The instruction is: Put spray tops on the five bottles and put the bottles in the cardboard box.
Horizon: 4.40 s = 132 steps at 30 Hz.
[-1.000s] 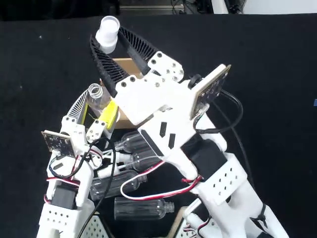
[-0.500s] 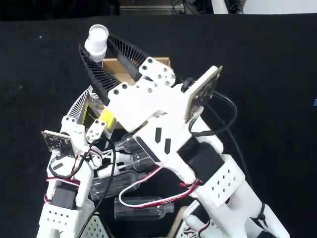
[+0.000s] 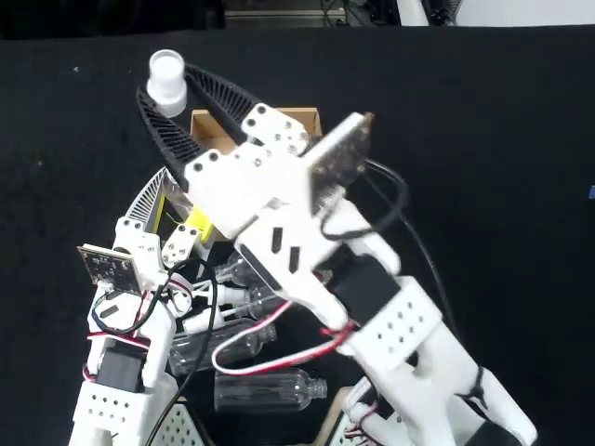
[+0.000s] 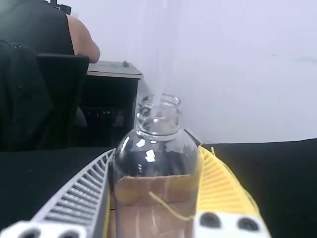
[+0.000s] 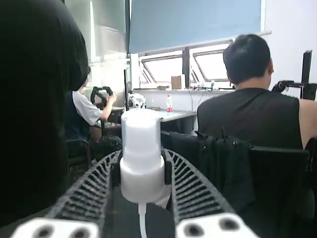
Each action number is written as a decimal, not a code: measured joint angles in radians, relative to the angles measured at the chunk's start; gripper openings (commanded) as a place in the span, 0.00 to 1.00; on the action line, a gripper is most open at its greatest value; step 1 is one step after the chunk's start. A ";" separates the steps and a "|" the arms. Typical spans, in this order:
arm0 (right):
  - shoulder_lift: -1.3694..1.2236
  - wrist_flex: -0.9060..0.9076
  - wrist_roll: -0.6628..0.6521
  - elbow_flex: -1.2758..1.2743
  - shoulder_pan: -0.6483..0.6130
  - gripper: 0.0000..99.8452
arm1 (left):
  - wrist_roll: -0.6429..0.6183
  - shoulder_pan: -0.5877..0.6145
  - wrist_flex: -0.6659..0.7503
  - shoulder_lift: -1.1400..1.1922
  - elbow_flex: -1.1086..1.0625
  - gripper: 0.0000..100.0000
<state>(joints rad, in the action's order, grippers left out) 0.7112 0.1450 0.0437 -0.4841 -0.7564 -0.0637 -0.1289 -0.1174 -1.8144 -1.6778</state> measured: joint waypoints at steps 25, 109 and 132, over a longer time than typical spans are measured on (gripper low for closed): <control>-0.115 0.621 0.000 0.324 -0.087 0.16 | 0.000 0.000 0.000 0.000 0.000 0.03; -0.172 0.209 0.043 -0.569 0.617 0.16 | 0.000 0.109 1.267 2.368 1.056 0.03; -0.172 0.209 0.043 -0.569 0.617 0.16 | 0.000 0.115 1.198 2.386 1.073 0.36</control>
<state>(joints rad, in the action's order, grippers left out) 0.5393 0.3537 0.0867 -1.0533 -0.1396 -0.0637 -0.0138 1.0810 0.5715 -0.6053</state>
